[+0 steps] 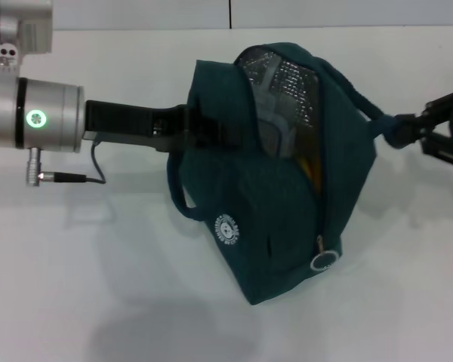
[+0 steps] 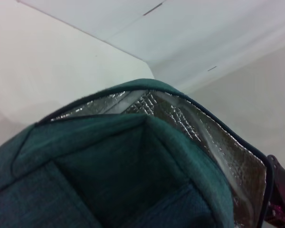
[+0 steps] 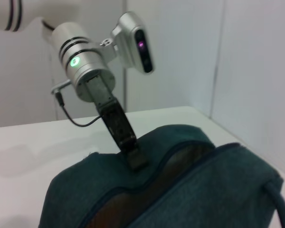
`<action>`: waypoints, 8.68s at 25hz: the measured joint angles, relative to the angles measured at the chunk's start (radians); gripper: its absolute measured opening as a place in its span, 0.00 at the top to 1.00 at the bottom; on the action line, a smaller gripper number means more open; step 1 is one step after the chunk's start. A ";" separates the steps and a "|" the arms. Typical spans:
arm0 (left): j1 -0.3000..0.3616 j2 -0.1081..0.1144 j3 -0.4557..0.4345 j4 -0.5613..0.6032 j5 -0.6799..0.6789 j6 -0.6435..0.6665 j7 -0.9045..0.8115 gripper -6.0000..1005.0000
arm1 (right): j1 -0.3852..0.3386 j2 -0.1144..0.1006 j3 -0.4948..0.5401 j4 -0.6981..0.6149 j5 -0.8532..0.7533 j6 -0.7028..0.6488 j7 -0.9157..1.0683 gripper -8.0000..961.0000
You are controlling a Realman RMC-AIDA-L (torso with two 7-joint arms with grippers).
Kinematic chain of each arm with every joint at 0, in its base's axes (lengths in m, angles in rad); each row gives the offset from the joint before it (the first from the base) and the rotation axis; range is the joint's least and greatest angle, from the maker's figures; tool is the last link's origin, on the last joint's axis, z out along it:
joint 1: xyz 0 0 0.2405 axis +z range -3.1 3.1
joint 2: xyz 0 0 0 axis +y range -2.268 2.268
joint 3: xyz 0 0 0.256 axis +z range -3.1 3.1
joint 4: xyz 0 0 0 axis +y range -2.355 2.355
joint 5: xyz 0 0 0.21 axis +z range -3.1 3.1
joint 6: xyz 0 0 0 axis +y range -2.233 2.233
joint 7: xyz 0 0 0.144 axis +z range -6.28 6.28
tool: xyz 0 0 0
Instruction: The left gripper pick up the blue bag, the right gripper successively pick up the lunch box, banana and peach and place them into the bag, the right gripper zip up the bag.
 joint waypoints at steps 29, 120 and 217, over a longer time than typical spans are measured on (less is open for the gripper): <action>-0.026 -0.022 0.001 -0.159 -0.056 -0.061 0.078 0.96 | -0.034 0.004 0.106 -0.011 0.022 -0.165 -0.032 0.75; 0.008 -0.024 0.017 -0.206 -0.080 -0.072 0.162 0.94 | 0.015 0.008 0.065 0.811 -0.001 -0.065 -0.572 0.99; 0.282 -0.007 -0.026 -0.228 -0.330 0.038 0.770 0.47 | 0.321 0.023 -0.330 0.740 0.533 0.089 -0.473 0.99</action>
